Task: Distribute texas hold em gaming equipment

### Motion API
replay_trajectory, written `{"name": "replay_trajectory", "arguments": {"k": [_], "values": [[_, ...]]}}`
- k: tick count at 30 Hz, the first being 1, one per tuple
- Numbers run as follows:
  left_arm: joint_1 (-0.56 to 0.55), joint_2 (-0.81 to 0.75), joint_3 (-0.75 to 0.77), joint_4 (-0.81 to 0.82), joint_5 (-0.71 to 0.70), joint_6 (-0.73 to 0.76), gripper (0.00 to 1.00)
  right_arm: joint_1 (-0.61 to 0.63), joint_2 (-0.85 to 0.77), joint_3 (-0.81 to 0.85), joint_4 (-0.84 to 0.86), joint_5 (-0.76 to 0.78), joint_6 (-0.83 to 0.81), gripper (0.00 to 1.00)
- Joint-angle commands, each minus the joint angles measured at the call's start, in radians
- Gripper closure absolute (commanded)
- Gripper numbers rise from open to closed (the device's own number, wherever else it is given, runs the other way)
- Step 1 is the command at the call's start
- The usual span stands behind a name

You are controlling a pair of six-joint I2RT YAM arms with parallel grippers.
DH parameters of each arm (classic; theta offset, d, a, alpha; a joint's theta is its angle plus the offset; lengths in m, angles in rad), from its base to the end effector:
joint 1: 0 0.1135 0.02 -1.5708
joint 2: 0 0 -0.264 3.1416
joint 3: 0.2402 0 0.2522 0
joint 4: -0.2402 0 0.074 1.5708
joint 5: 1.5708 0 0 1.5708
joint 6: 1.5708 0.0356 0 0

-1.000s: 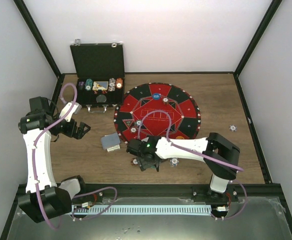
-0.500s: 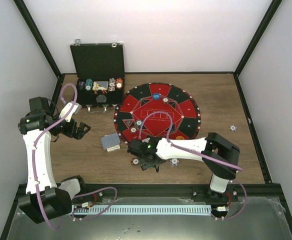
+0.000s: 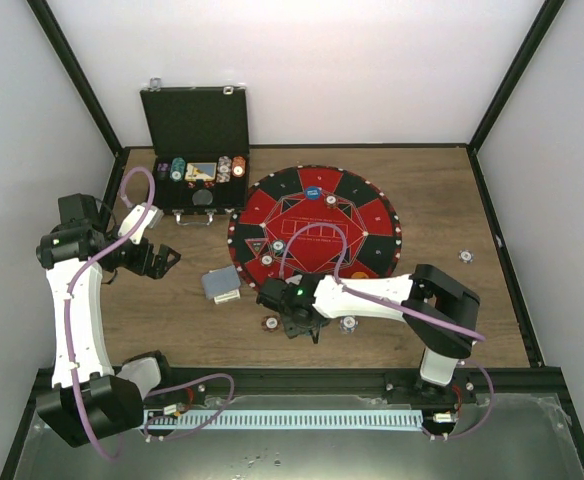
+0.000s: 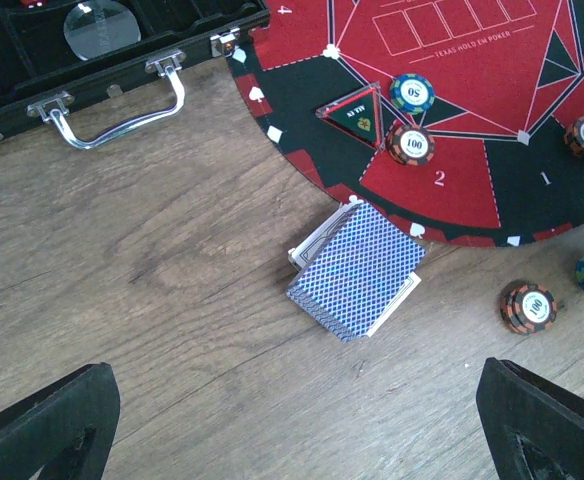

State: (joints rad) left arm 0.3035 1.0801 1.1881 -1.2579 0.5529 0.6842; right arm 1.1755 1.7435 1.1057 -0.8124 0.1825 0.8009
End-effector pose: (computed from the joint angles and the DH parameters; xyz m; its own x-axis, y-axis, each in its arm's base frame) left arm 0.1728 0.0345 0.3372 -0.7063 0.3425 -0.6196 0.5121 0.8514 -0.1132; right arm 0.1257 0.2845 0.1677 -0.9117 -0.3513 -0.2131 -0.3514 0.9354 -0.0390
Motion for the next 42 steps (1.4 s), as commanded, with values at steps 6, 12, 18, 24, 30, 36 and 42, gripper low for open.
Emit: {"name": "replay_trajectory", "arguments": {"k": [6, 12, 18, 24, 30, 36, 42], "values": [[0.005, -0.008, 0.011, 0.004, 0.000, 0.012, 0.00, -0.020, -0.010, -0.031, 0.008, 0.008, -0.002, 0.50], [0.005, -0.009, 0.010, 0.003, 0.002, 0.014, 0.00, -0.022, -0.028, -0.020, 0.004, 0.000, -0.006, 0.55], [0.005, -0.009, 0.011, 0.004, 0.004, 0.012, 0.00, -0.019, -0.044, 0.007, 0.006, -0.037, -0.022, 0.45], [0.005, -0.011, 0.011, 0.003, 0.000, 0.015, 0.00, -0.018, -0.049, 0.012, -0.009, -0.022, -0.017, 0.41], [0.005, -0.014, 0.007, 0.003, 0.000, 0.014, 0.00, -0.019, -0.032, -0.002, -0.009, -0.014, -0.018, 0.41], [0.005, -0.015, 0.007, 0.002, -0.001, 0.016, 0.00, -0.019, -0.021, -0.021, 0.005, -0.014, -0.017, 0.50], [0.005, -0.012, 0.011, 0.005, -0.002, 0.014, 0.00, -0.021, -0.029, -0.016, -0.002, -0.008, -0.018, 0.59]]}}
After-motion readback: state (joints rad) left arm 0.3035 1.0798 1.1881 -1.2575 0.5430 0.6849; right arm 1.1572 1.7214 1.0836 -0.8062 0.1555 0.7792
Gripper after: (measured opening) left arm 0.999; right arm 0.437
